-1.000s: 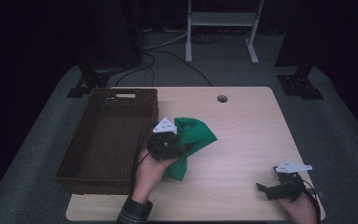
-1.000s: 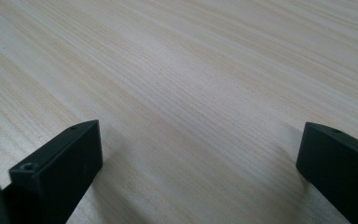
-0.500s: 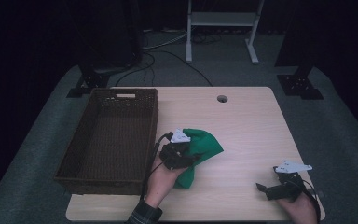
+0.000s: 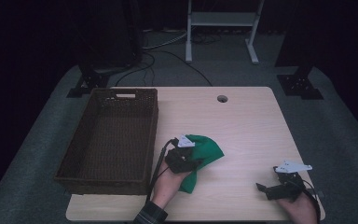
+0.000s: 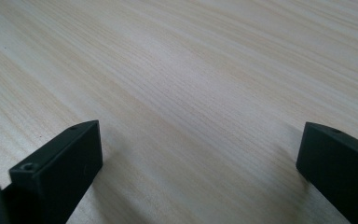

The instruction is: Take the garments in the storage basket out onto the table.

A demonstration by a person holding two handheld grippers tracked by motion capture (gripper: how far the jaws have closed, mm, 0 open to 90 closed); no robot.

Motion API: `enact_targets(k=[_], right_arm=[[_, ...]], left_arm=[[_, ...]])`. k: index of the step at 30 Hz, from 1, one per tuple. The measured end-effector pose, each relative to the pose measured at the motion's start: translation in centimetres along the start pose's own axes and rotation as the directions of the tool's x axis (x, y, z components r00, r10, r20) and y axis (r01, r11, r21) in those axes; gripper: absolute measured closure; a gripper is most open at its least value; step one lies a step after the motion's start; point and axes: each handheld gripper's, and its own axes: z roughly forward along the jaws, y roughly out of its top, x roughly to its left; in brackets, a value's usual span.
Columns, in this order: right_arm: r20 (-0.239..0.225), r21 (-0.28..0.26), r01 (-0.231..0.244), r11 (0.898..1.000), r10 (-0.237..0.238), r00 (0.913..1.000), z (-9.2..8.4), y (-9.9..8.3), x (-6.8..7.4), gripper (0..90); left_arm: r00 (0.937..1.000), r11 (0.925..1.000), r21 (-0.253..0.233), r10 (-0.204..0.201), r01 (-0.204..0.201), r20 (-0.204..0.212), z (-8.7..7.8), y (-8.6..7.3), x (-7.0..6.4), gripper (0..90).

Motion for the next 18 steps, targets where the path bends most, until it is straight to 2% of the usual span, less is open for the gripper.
enact_targets(k=[9, 18], right_arm=[[-0.002, 0.0, 0.003, 1.0, -0.003, 1.0, 0.0, 0.0, 0.0, 0.0], [-0.002, 0.0, 0.003, 1.0, -0.003, 1.0, 0.0, 0.0, 0.0, 0.0]], left_arm=[[0.9986, 0.999, 0.022, -0.039, 0.04, -0.036, 1.9, -1.3, 1.0, 59.7], [0.9977, 0.9988, 0.02, -0.044, 0.045, -0.052, 2.4, -1.5, 1.3, 59.0]])
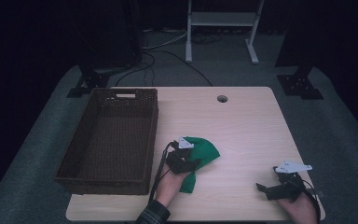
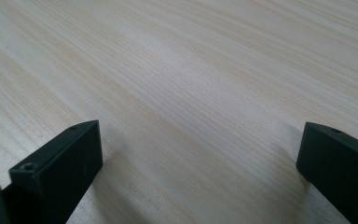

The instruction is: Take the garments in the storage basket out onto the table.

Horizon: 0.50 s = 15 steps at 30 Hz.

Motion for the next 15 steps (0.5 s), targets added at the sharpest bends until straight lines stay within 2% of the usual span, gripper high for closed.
enact_targets(k=[7, 15], right_arm=[[-0.001, 0.0, 0.002, 1.0, -0.002, 1.0, 0.0, 0.0, 0.01, 0.0], [-0.005, 0.0, 0.004, 1.0, -0.004, 1.0, 0.0, 0.0, 0.04, 0.0]], left_arm=[[0.9999, 1.0, -0.006, 0.0, 0.0, -0.016, 0.57, -0.17, 0.13, 57.5], [0.9994, 0.9998, -0.018, 0.005, -0.006, -0.035, 1.07, -0.29, 0.19, 51.7]])
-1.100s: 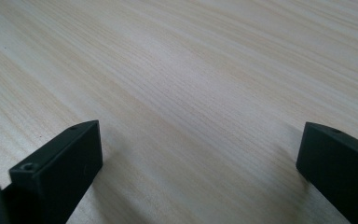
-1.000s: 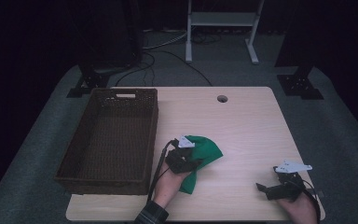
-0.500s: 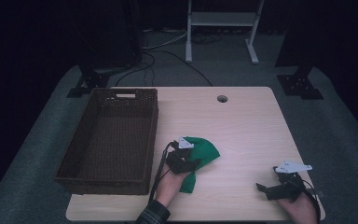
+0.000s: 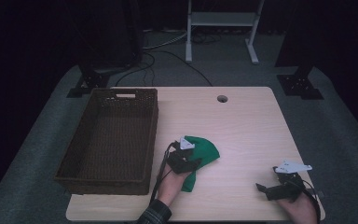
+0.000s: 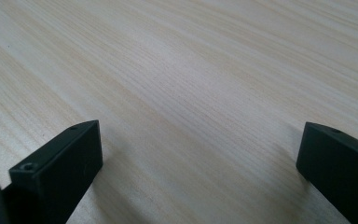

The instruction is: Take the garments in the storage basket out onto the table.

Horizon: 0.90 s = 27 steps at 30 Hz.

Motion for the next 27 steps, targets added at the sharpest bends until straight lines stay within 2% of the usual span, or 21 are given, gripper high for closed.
enact_targets(k=[5, 9, 10, 11, 15, 20, 24, 27], right_arm=[[0.0, 0.0, 0.0, 1.0, 0.0, 1.0, 0.0, 0.0, 0.0, 0.0], [0.0, 0.0, 0.0, 1.0, 0.0, 1.0, 0.0, 0.0, 0.0, 0.0], [0.0, 0.0, 0.001, 1.0, -0.001, 1.0, 0.0, 0.0, 0.0, 0.0], [0.0, 0.0, 0.001, 1.0, -0.001, 1.0, 0.0, 0.0, 0.0, 0.0], [-0.002, 0.0, 0.003, 1.0, -0.003, 1.0, 0.0, 0.0, 0.1, 0.0], [-0.002, 0.0, 0.003, 1.0, -0.003, 1.0, 0.0, 0.0, 0.1, 0.0], [-0.002, 0.0, 0.003, 1.0, -0.003, 1.0, 0.0, 0.0, 0.1, 0.0], [-0.002, 0.001, 0.003, 1.0, -0.003, 1.0, 0.0, 0.0, 0.1, 0.0]], left_arm=[[0.9998, 1.0, 0.001, -0.009, 0.009, -0.019, 0.2, 0.0, 0.3, 43.3], [0.9994, 0.9999, 0.012, -0.006, 0.007, -0.034, 0.4, 0.0, 0.3, 31.8], [0.9994, 0.9999, 0.014, -0.005, 0.006, -0.033, 0.4, 0.0, 0.3, 25.9], [0.9994, 0.9998, 0.017, -0.002, 0.002, -0.033, 0.5, 0.0, 0.3, 25.9], [0.9992, 0.9995, 0.029, 0.01, -0.009, -0.04, 0.5, 0.2, 0.2, 16.7], [0.9987, 0.999, 0.037, 0.027, -0.026, -0.042, 0.4, 0.5, 0.1, 2.4], [0.9981, 0.9996, -0.002, 0.028, -0.029, -0.055, -0.8, 0.7, 0.1, 0.0], [0.9983, 0.9992, -0.018, 0.035, -0.035, -0.046, -1.7, 0.7, -0.2, 0.0]])
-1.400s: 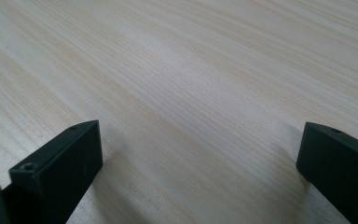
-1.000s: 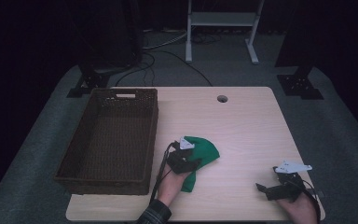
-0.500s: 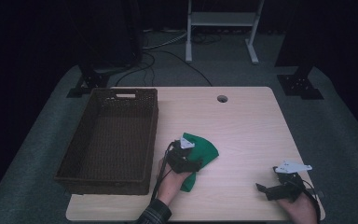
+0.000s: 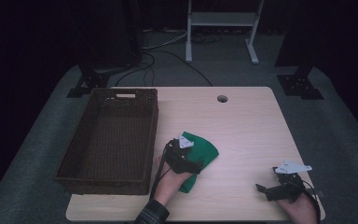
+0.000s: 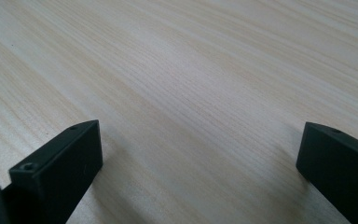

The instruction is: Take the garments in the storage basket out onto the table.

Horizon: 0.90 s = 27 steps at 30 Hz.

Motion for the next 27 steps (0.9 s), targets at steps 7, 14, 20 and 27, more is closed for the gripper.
enact_targets(k=[7, 14, 20, 27], right_arm=[[0.0, 0.0, 0.0, 1.0, 0.0, 1.0, 0.0, 0.0, 0.0, 0.0], [0.0, 0.0, 0.0, 1.0, 0.0, 1.0, 0.0, 0.0, 0.0, 0.0], [0.0, 0.0, 0.001, 1.0, -0.001, 1.0, 0.0, 0.0, 0.0, 0.0], [0.0, 0.0, 0.001, 1.0, -0.001, 1.0, 0.0, 0.0, 0.0, 0.0]], left_arm=[[0.9992, 0.9992, -0.011, 0.039, -0.04, -0.004, -1.8, -0.2, -0.6, 0.0], [0.9992, 0.9991, -0.018, 0.039, -0.039, -0.001, -3.5, -1.9, -0.9, 0.0], [0.998, 0.9985, 0.003, 0.054, -0.054, 0.033, -4.3, -3.7, -2.0, 0.0], [0.9952, 0.9968, 0.049, 0.059, -0.063, 0.078, -3.8, -5.3, -3.2, 0.0]])
